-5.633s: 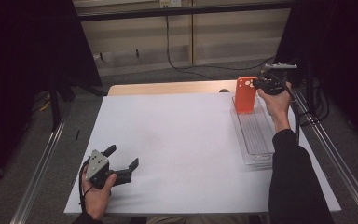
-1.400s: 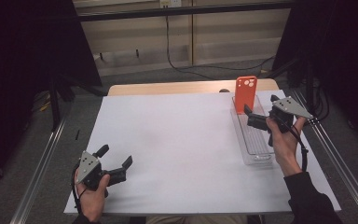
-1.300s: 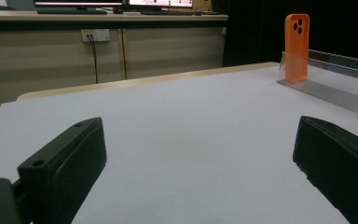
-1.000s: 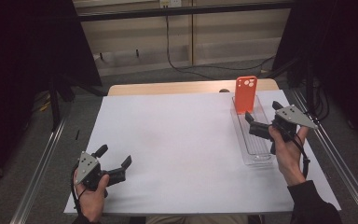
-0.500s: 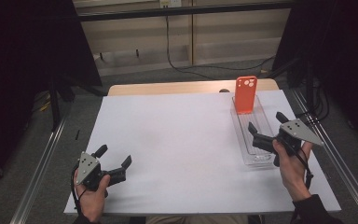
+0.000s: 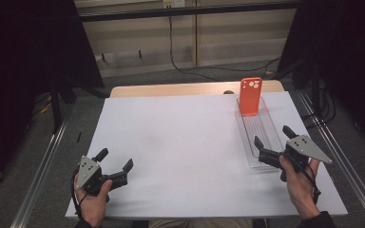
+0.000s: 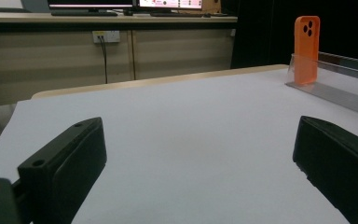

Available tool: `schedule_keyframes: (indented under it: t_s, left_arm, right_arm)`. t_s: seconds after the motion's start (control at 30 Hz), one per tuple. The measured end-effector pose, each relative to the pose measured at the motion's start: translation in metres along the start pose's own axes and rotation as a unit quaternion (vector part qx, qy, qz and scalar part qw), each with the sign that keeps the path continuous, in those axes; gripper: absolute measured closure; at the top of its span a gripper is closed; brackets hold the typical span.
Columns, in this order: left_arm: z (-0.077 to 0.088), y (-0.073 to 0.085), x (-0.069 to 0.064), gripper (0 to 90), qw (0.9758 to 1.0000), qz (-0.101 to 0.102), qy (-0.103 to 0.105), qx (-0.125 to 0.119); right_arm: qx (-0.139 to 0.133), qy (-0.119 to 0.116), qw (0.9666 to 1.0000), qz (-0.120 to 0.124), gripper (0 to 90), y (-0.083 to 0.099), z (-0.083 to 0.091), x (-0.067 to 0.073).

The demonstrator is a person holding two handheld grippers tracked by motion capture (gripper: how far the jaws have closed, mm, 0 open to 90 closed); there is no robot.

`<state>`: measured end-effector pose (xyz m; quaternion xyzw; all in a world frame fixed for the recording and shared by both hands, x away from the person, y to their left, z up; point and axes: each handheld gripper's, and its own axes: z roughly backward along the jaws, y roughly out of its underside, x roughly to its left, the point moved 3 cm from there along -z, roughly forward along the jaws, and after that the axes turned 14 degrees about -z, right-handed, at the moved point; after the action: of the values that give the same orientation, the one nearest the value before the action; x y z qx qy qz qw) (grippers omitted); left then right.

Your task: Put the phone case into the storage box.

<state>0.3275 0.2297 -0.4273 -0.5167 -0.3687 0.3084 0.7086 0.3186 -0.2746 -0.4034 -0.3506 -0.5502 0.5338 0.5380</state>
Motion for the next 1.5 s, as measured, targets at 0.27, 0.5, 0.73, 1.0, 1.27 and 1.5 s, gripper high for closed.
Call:
schedule_keyframes:
  t_s: [0.27, 0.5, 0.73, 1.0, 1.27, 1.5]
  left_arm:
    - [0.003, -0.001, -0.002, 2.6, 1.0, -0.007, -0.001, -0.001]
    - [0.004, 0.0, -0.004, 2.6, 0.9999, -0.012, 0.001, 0.002]
    - [0.008, 0.001, -0.002, 2.6, 0.9999, -0.008, -0.008, 0.005]
    - [0.011, 0.002, -0.001, 2.6, 0.9999, -0.009, -0.01, 0.008]
    - [0.012, 0.005, 0.002, 2.6, 0.9998, -0.009, -0.016, 0.01]
    - [0.009, 0.005, 0.004, 2.6, 0.9998, -0.005, -0.017, 0.011]
  right_arm:
    - [0.0, 0.003, 1.0, 0.003, 1.1, 0.008, 0.013, -0.003]
    - [0.0, -0.001, 1.0, -0.004, 0.8, 0.018, 0.019, -0.007]
    - [-0.001, -0.008, 1.0, -0.001, 0.6, 0.024, 0.029, -0.011]
    - [-0.01, -0.014, 0.9998, 0.003, 0.7, 0.028, 0.041, -0.017]
    - [-0.004, -0.003, 1.0, 0.004, 0.0, 0.035, 0.047, -0.021]
    - [0.0, -0.003, 1.0, -0.002, 0.0, 0.036, 0.044, -0.023]
